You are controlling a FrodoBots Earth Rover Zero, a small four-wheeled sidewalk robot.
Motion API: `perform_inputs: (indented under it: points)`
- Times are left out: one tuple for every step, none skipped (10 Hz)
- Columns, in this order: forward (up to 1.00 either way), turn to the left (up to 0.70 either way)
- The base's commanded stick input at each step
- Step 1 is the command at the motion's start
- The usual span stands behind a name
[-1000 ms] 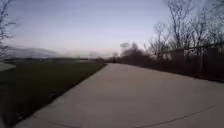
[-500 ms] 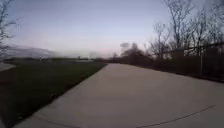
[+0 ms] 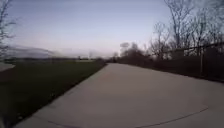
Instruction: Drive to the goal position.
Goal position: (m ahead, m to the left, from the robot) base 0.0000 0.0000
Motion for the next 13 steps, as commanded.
perform_inputs:
  points:
    - [0.05,0.00]
    - [0.05,0.00]
    - [0.05,0.00]
    - [0.05,0.00]
    - [0.05,0.00]
    - [0.05,0.00]
    - [0.01,0.00]
    - [0.03,0.00]
    - [0.05,0.00]
    - [0.05,0.00]
    - [0.05,0.00]
    - [0.00,0.00]
    - [0.00,0.00]
